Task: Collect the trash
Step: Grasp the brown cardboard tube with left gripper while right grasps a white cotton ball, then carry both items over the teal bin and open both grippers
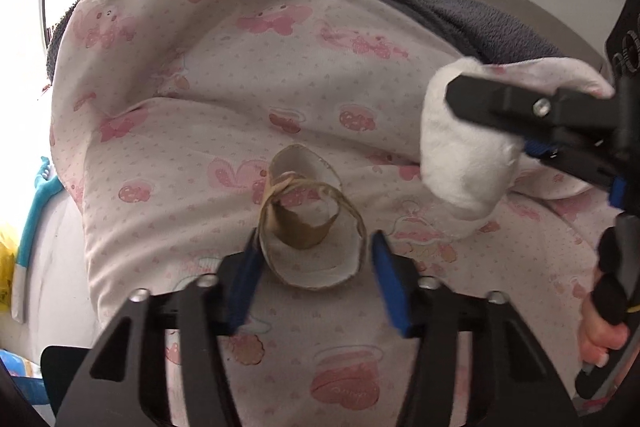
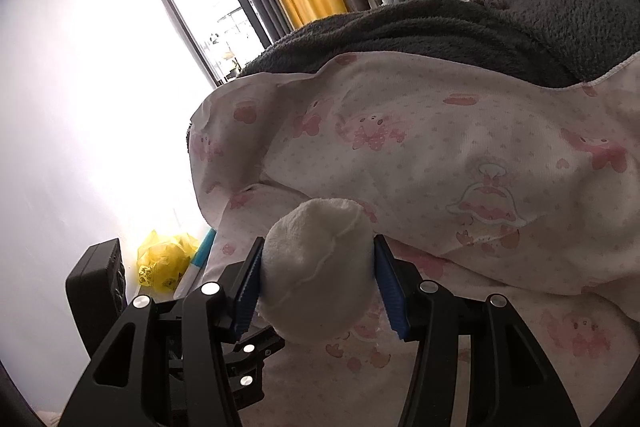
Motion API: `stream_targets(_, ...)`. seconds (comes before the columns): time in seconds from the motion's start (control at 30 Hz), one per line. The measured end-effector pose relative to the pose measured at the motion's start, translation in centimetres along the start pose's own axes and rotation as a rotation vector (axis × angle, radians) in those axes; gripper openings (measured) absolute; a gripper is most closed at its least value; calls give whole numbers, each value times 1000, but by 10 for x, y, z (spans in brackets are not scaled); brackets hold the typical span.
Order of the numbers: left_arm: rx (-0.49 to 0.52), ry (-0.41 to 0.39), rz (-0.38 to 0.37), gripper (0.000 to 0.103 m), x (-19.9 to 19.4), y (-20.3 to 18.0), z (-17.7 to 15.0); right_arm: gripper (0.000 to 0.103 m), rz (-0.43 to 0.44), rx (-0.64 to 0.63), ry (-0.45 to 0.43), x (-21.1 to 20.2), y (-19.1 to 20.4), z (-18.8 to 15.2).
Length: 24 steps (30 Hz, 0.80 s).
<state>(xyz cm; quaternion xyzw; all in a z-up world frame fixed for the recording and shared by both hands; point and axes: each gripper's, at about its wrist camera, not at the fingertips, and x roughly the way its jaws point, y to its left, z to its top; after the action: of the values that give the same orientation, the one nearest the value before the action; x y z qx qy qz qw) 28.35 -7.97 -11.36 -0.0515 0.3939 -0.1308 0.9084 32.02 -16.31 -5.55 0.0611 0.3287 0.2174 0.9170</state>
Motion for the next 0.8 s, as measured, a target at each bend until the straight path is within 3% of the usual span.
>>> stream_targets(0.47,-19,-45,-20,48,-42,20,-5,54,13,-22,-19,-7,34,1)
stream_targets(0.8,-53,-41,57,48,-68,64,-11,54,35,-78,6,9,69,-8)
